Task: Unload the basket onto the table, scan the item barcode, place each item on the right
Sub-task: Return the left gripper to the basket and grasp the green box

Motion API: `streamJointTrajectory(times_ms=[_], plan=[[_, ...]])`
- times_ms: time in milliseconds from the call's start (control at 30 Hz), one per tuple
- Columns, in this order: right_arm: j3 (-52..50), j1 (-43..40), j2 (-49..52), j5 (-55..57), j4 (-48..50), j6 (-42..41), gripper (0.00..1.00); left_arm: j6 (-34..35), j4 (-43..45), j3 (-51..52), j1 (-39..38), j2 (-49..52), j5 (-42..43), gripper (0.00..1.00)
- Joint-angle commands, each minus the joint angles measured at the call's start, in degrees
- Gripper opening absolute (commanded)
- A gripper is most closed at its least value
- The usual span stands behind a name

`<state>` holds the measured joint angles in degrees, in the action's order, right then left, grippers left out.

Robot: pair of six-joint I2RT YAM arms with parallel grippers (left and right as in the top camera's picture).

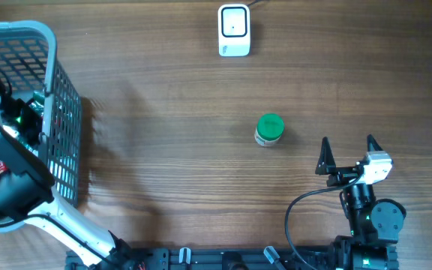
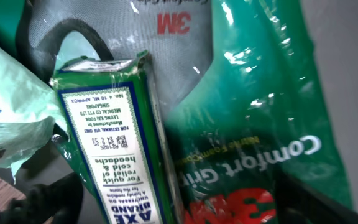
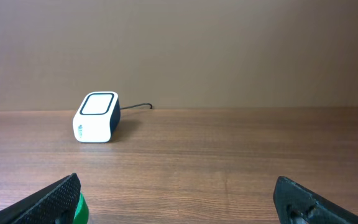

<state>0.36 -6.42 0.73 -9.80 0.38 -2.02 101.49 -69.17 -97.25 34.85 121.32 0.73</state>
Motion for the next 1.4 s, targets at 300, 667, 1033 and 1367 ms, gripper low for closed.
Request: streamJointTrajectory(times_ms=[300, 667, 1033, 1367], plan=[[-0.07, 0.2, -0.31, 1.03, 0.2, 0.48, 1.0, 0.79, -5.05, 2.49, -3.15, 1.73, -7.26, 0.54], [-0.07, 0.2, -0.31, 1.01, 0.2, 0.46, 1.0, -5.64, -6.19, 2.49, -3.15, 1.73, -12.0, 0.38], [-0.07, 0.2, -0.31, 1.01, 0.2, 0.48, 1.0, -10.8, -4.76, 2.29, -3.08, 1.57, -13.86, 0.16], [-0.07, 0.2, -0.31, 1.01, 0.2, 0.46, 1.0, -19.56, -5.9, -8.0, -3.08, -6.54, -13.9, 0.18]])
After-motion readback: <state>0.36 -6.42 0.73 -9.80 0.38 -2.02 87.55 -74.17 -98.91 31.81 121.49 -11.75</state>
